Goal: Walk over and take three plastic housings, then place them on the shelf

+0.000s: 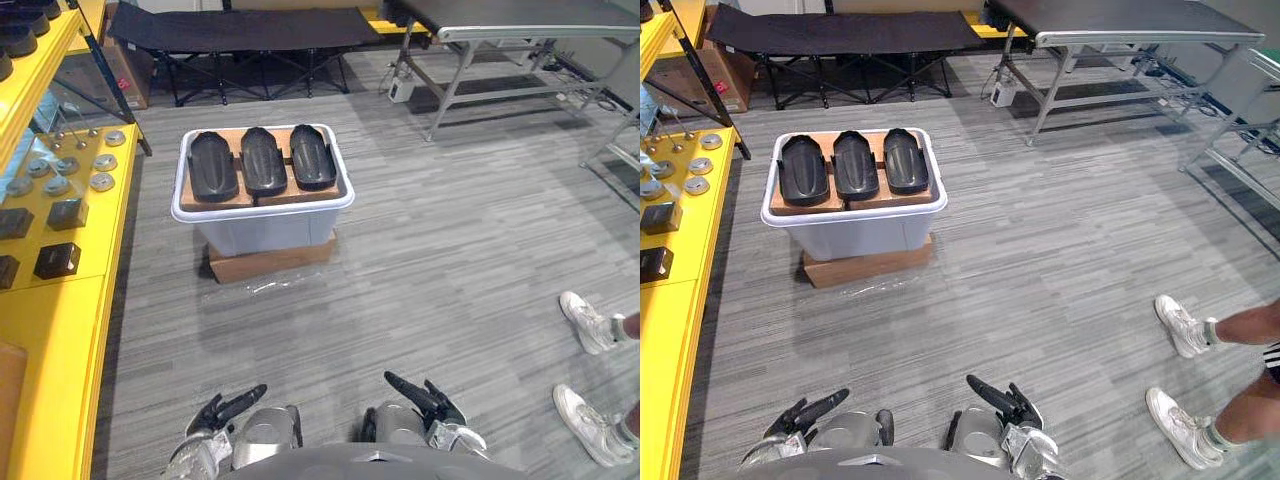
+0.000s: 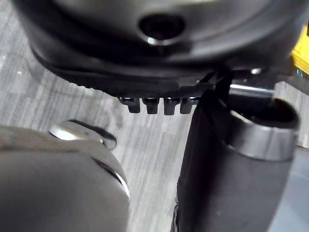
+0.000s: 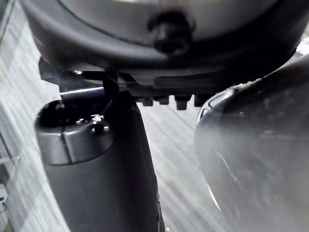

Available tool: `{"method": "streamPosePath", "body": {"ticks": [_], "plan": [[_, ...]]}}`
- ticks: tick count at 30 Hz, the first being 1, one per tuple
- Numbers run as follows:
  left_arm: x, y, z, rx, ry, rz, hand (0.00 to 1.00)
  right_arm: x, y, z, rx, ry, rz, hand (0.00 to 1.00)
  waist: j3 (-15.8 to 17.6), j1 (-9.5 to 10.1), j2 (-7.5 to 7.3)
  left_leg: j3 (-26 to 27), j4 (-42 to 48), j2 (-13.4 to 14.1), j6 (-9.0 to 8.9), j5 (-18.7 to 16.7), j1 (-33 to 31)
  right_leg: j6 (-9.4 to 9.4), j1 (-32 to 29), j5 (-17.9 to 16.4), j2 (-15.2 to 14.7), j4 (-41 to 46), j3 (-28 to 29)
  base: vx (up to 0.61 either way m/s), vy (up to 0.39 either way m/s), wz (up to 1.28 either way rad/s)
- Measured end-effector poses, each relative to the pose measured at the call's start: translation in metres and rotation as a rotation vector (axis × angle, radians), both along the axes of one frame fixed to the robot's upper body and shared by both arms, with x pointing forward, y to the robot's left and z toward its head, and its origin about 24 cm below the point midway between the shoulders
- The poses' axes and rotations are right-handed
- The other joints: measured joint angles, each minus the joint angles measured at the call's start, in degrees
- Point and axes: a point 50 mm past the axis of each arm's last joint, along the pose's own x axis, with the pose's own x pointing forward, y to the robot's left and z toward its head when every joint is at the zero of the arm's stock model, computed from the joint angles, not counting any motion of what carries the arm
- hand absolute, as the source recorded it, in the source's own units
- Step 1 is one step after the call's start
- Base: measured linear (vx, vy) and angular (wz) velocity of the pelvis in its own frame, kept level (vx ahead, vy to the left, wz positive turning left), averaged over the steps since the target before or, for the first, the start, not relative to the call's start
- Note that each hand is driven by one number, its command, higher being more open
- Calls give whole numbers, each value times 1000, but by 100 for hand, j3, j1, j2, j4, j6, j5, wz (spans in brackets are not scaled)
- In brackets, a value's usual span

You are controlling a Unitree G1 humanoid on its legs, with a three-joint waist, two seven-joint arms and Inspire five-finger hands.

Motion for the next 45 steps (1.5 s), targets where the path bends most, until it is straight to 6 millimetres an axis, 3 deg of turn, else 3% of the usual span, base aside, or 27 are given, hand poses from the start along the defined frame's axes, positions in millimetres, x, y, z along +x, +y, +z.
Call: {"method": "streamPosePath", "body": {"ticks": [2,4,6,7,8,9,10,11,12,13,15,16,17,18,19,21,23,25,27,30,32,36,37,38,41,43,45], "plan": [[6,-6,1,-21,-19,6,100,0,0,0,-7,1,-5,100,-19,-30,-14,-218,278,21,-119,-331,26,-64,-89,457,52,-488,303,345,-163,59],[10,-14,2,-47,-43,22,100,-2,1,0,-4,11,-10,100,-79,-41,-30,-437,586,47,-228,-739,84,-257,-99,710,68,-360,382,392,-293,57],[-3,-22,-3,-91,-21,101,100,-8,-3,-1,-8,28,-19,100,-402,-33,151,-630,846,338,-458,-1031,111,-433,-92,760,231,-38,131,461,-359,47],[-5,-24,-4,-101,-19,124,100,-8,-5,-1,-12,29,-24,100,-460,-42,245,-601,1180,413,-479,-1018,-92,-473,-71,664,302,-44,43,539,-376,49],[-2,-26,-2,-118,-40,167,100,-9,-9,0,-18,25,-44,100,-466,-88,349,-497,2176,619,-642,-804,-616,-519,35,584,396,-82,-130,442,-278,43],[-2,-26,-2,-117,-45,200,100,-9,-12,0,-25,28,-44,100,-435,-76,408,-399,2862,810,-757,-546,-930,-594,229,537,451,-181,-224,503,-298,49],[-2,-26,-2,-120,-44,228,100,-12,-15,0,-31,40,-47,100,-408,-47,467,-226,3606,1079,-830,-488,-1240,-622,627,528,587,-487,-377,336,-152,37],[-2,-26,-2,-121,-42,233,100,-14,-15,0,-31,48,-50,100,-401,-46,471,-111,3782,1163,-826,-493,-1298,-628,876,527,608,-673,-464,418,-174,50],[-3,-23,-2,-120,-36,237,100,-21,-16,-2,-31,64,-66,100,-385,-38,427,156,3700,1236,-819,-498,-1313,-629,1321,529,595,-987,-597,454,-167,57],[-3,-23,-2,-119,-35,228,100,-26,-17,-3,-38,73,-87,100,-387,2,402,511,3020,1226,-794,-510,-1329,-622,1704,533,542,-1293,-756,433,-136,55],[-2,-24,-2,-115,-35,214,100,-24,-18,-2,-49,65,-99,100,-382,12,392,693,2137,1092,-806,-469,-1373,-615,1848,532,477,-1430,-884,254,-21,37],[-2,-25,-2,-111,-31,201,100,-22,-19,-1,-52,53,-116,100,-372,9,377,730,1309,921,-770,-223,-1391,-607,1900,533,418,-1481,-960,274,88,38],[-5,-25,-3,-104,-15,178,100,-20,-21,0,-57,41,-138,100,-364,22,368,741,310,735,-749,312,-1404,-548,1948,499,365,-1490,-1025,335,151,31],[-12,-23,-6,-107,12,184,100,-20,-22,0,-60,40,-154,100,-355,71,354,794,-216,689,-636,1193,-1355,-387,2065,399,364,-1523,-1006,348,170,19],[-12,-19,-6,-107,17,193,100,-19,-17,-1,-48,40,-157,100,-301,107,257,862,-291,597,-308,1242,-1259,-305,2166,348,324,-1561,-993,291,115,10],[-11,0,-3,-34,19,133,100,-5,-3,0,-8,8,-135,100,-138,176,-89,930,-443,374,-287,1140,-1110,-254,2220,382,144,-1645,-895,237,76,5],[-15,7,-3,-9,37,105,100,1,0,1,1,-7,-128,100,-73,185,-194,900,-159,325,-216,883,-1212,-144,2268,452,54,-1626,-864,196,115,11],[-22,8,-5,-2,64,102,100,3,-2,2,-5,-16,-128,100,-68,181,-192,908,23,289,-83,592,-1132,-120,2226,464,-49,-1210,-827,184,146,6],[-26,8,-5,12,59,94,100,5,0,3,-5,-36,-114,100,-87,199,-129,959,-107,245,-24,441,-806,-37,1628,520,-379,365,-636,156,164,-14],[-20,10,-3,38,28,47,100,5,5,2,2,-49,-80,100,-102,142,-133,857,-310,171,47,364,-516,39,967,410,-616,1641,-565,185,124,12],[-8,10,3,45,-31,35,100,5,6,3,-4,-61,-65,100,-111,64,-133,662,-425,182,20,407,-372,1,852,159,-527,1295,-805,184,41,47],[19,6,12,6,-121,56,100,8,6,5,-18,-88,-38,100,-117,-2,-131,434,-419,229,-50,494,-404,42,734,311,-204,-422,-601,180,-71,45],[25,5,14,-6,-138,56,100,7,9,5,-18,-91,-20,100,-174,3,-270,374,-457,135,-155,487,-398,-64,706,1322,-115,-1122,-412,150,-174,26],[26,5,14,-4,-139,56,100,6,10,5,-19,-92,-11,100,-187,-2,-299,368,-467,108,-198,464,-394,-174,730,1258,-126,-1172,-438,180,-232,12],[17,-11,7,-47,-109,67,100,9,4,10,-49,-128,12,100,-249,-24,-56,391,-645,307,-375,511,-390,-244,805,1348,112,-1615,-407,110,-161,-17],[9,-13,4,-58,-83,71,100,11,5,14,-68,-154,40,100,-272,-113,-5,413,-808,428,-473,558,-318,-297,864,1390,272,-1782,-397,84,-162,-17],[3,-11,2,-57,-56,72,100,9,10,22,-105,-191,72,100,-240,-152,-93,487,-963,543,-573,572,-85,-305,1036,1395,429,-1888,-347,56,-131,-19]]}}
